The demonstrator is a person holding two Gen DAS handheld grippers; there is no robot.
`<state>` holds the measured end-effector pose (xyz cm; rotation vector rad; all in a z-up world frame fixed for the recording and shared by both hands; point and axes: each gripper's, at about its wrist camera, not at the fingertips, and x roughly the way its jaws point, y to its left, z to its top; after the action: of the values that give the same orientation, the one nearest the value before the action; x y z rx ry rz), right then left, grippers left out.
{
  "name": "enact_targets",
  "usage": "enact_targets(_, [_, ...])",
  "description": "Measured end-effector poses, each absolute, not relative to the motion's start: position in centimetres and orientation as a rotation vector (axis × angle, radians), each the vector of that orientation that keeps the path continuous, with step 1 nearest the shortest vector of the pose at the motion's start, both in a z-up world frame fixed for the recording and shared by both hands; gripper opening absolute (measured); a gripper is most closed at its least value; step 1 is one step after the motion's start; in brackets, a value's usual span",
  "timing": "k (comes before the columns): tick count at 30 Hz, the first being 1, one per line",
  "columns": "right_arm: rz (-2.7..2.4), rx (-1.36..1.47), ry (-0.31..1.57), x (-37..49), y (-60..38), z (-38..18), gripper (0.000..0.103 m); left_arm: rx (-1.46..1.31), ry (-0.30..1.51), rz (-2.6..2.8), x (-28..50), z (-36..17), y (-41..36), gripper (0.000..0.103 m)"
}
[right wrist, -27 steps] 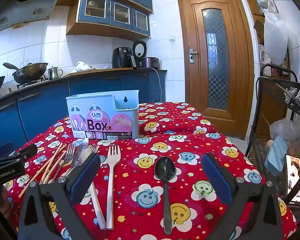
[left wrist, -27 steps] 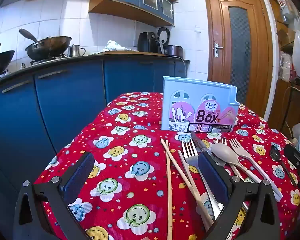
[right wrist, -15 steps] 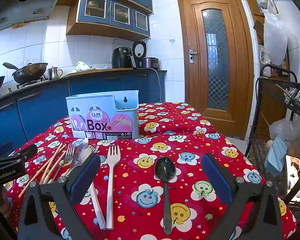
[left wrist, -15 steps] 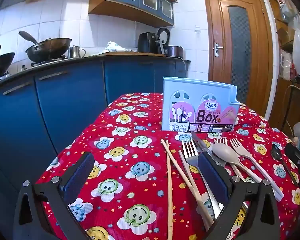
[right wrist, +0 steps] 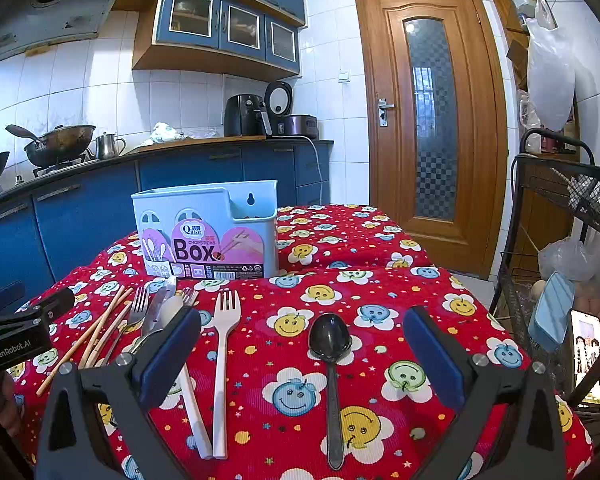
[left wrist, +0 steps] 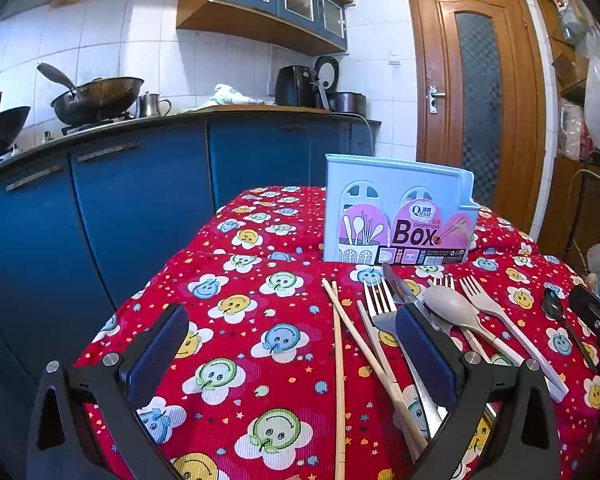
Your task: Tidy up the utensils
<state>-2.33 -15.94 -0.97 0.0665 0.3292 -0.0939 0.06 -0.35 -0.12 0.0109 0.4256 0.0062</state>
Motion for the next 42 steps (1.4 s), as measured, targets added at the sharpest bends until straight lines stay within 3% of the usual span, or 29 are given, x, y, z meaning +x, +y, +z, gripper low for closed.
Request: enact_targets(42, [-0.095,0.066,0.33,-2.29,-15.88,-1.02,0.103,0.018,0.423,0.008,-0.25,0.2,-0.17,0.102])
